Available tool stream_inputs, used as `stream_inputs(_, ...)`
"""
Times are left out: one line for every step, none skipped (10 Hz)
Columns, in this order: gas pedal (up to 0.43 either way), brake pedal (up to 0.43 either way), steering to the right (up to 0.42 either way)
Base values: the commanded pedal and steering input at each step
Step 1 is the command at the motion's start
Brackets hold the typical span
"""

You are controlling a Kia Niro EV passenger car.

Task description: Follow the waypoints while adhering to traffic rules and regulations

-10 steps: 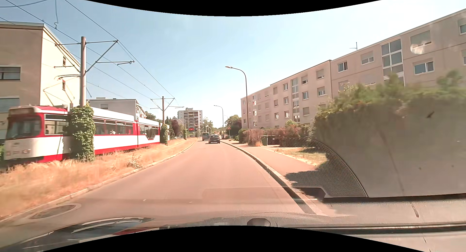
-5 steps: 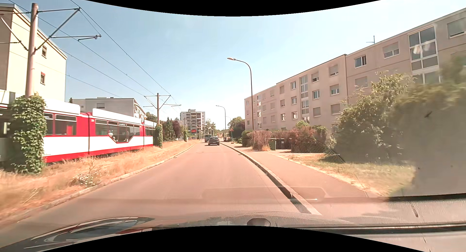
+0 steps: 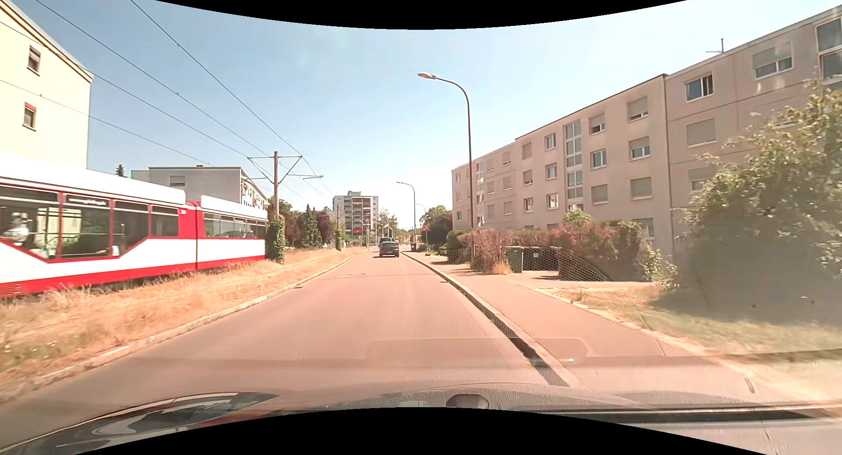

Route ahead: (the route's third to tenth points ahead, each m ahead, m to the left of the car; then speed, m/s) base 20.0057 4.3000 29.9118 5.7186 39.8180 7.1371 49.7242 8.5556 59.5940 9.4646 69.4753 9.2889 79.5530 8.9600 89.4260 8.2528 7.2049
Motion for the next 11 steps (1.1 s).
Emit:
stream_inputs(0.079,0.000,-0.029)
stream_inputs(0.079,0.000,-0.028)
stream_inputs(0.079,0.000,-0.027)
stream_inputs(0.079,0.000,-0.025)
stream_inputs(0.079,0.000,-0.024)
stream_inputs(0.079,0.000,-0.024)
stream_inputs(0.079,0.000,-0.024)
stream_inputs(0.079,0.000,-0.024)
stream_inputs(0.079,0.000,-0.024)
stream_inputs(0.079,0.000,-0.024)
stream_inputs(0.079,0.000,-0.023)
